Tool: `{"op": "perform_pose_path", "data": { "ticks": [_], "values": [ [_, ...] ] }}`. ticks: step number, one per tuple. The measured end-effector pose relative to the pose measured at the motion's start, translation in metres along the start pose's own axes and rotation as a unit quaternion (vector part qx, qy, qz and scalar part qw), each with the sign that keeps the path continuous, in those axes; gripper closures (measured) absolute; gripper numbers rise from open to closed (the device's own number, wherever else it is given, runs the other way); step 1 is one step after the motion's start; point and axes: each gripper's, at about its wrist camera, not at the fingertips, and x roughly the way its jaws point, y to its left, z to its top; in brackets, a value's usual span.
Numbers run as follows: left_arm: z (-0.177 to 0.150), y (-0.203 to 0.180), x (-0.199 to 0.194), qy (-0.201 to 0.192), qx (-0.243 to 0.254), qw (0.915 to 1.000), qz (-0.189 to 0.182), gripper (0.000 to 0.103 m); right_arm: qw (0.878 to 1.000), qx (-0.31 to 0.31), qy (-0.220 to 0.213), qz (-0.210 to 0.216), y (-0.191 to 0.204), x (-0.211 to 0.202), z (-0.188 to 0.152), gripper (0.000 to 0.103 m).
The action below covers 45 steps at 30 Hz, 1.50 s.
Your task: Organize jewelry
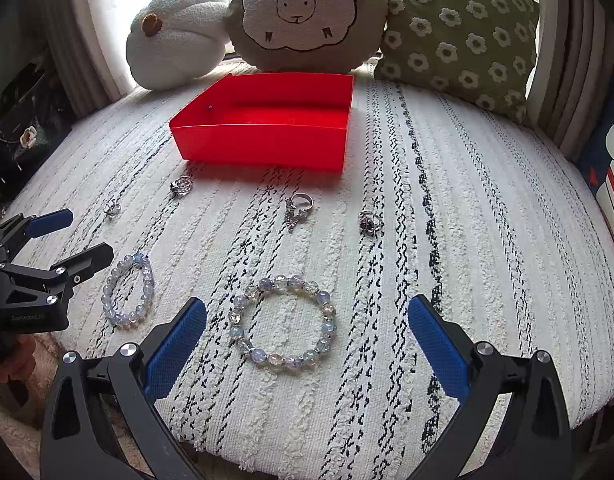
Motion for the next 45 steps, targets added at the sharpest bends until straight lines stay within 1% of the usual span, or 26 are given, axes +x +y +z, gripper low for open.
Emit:
{"op": "perform_pose_path", "data": {
  "ticks": [17,26,34,37,41,45],
  "values": [
    [0.000,0.000,0.000,0.001,0.000,1.0000,0.001,0.007,1.000,-0.007,-0.003,0.006,0.004,-0.001,0.000,0.004],
    [-0.001,0.002,0.004,0.002,0.002,1.0000,0.009,0.007,1.000,-0.005,-0.002,0.003,0.003,0.000,0.001,0.004],
    [0.000,0.002,0.005,0.000,0.000,0.9998,0.020,0.007,1.000,-0.002,-0.002,0.001,0.000,0.002,0.003,0.004],
    [0.003,0.004,0.007,-0.002,-0.002,0.9995,0.030,0.007,1.000,0.002,-0.002,-0.002,-0.003,0.003,0.005,0.004],
    [0.011,0.009,0.011,0.009,-0.004,0.9989,0.046,0.007,1.000,0.013,-0.001,-0.010,-0.011,0.001,0.014,0.004],
    [0.024,0.015,0.008,0.008,0.009,0.9982,0.060,0.007,1.000,0.030,0.005,-0.010,-0.026,0.003,0.031,0.004]
  ]
}}
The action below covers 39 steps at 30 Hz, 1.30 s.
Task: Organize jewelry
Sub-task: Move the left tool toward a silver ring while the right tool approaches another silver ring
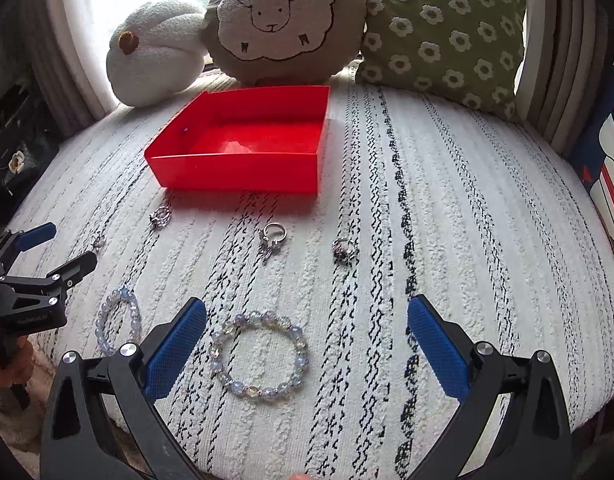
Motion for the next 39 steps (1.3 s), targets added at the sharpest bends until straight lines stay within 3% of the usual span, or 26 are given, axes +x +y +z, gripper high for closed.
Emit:
{"op": "perform_pose_path", "data": {
  "ticks": [6,11,14,18,25,39],
  "values": [
    [0.017,0.006,0.013,0.028,0.028,0.9992,-0.005,0.007,0.999,0.001,0.049,-0.008,-0.020,0.032,0.026,0.004],
    [0.031,0.023,0.030,0.036,0.004,0.9991,0.020,0.007,0.998,0.003,0.059,-0.003,-0.028,0.050,0.043,0.004],
    [0.034,0.031,0.042,0.049,-0.008,0.9987,0.011,0.007,0.998,0.004,0.061,-0.001,-0.030,0.059,0.050,0.004],
    [0.034,0.035,0.054,0.059,-0.016,0.9981,0.005,0.007,0.997,0.018,0.074,0.018,-0.032,0.072,0.050,0.006],
    [0.031,0.035,0.070,0.088,-0.025,0.9956,-0.019,0.007,0.997,0.014,0.081,0.012,-0.027,0.080,0.047,0.006],
    [0.007,0.038,0.068,0.091,-0.063,0.9933,-0.032,0.007,0.997,0.002,0.080,0.008,-0.019,0.082,0.041,0.006]
  ]
}}
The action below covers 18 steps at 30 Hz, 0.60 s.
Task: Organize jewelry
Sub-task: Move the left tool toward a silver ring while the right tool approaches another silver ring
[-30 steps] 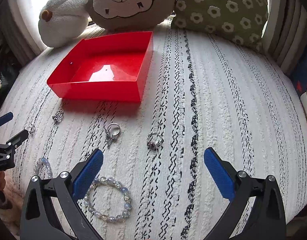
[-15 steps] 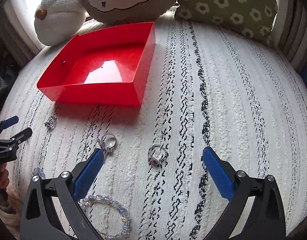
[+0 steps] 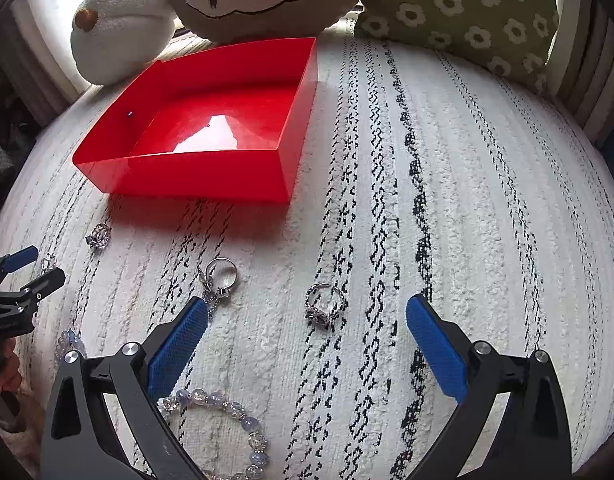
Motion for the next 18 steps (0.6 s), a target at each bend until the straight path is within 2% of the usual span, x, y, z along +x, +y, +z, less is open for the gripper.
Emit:
{"op": "perform_pose_path", "data": {
  "ticks": [18],
  "values": [
    [0.001,0.006,0.007,0.001,-0.011,0.9998,0.017,0.007,1.000,-0.006,0.009,-0.009,0.006,0.011,-0.006,0.007]
  ]
}}
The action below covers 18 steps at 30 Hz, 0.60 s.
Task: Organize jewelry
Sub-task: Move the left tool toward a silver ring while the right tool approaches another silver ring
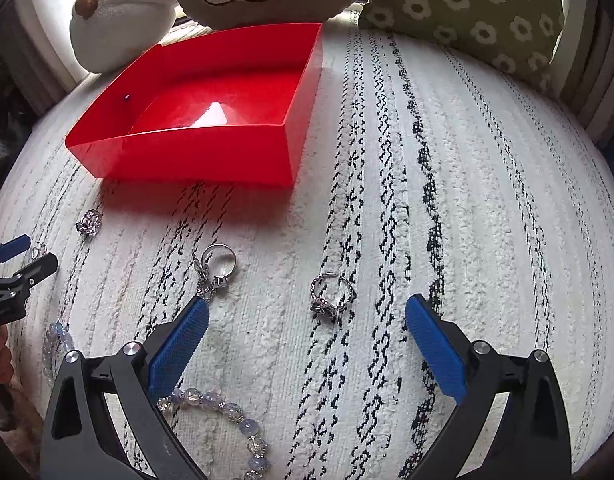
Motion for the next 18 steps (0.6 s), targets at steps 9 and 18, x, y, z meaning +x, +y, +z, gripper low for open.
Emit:
{"op": "perform_pose_path", "data": {
  "ticks": [9,18],
  "values": [
    [-0.0005,-0.0016,0.0030,-0.002,0.005,1.0000,0.005,0.008,1.000,0.001,0.001,0.002,-0.0023,0.0023,0.0008,0.008],
    [-0.0031,-0.0024,0.0021,-0.002,0.003,1.0000,0.006,0.008,1.000,-0.006,-0.008,-0.014,0.0001,0.0022,-0.0009,0.014]
  ]
}}
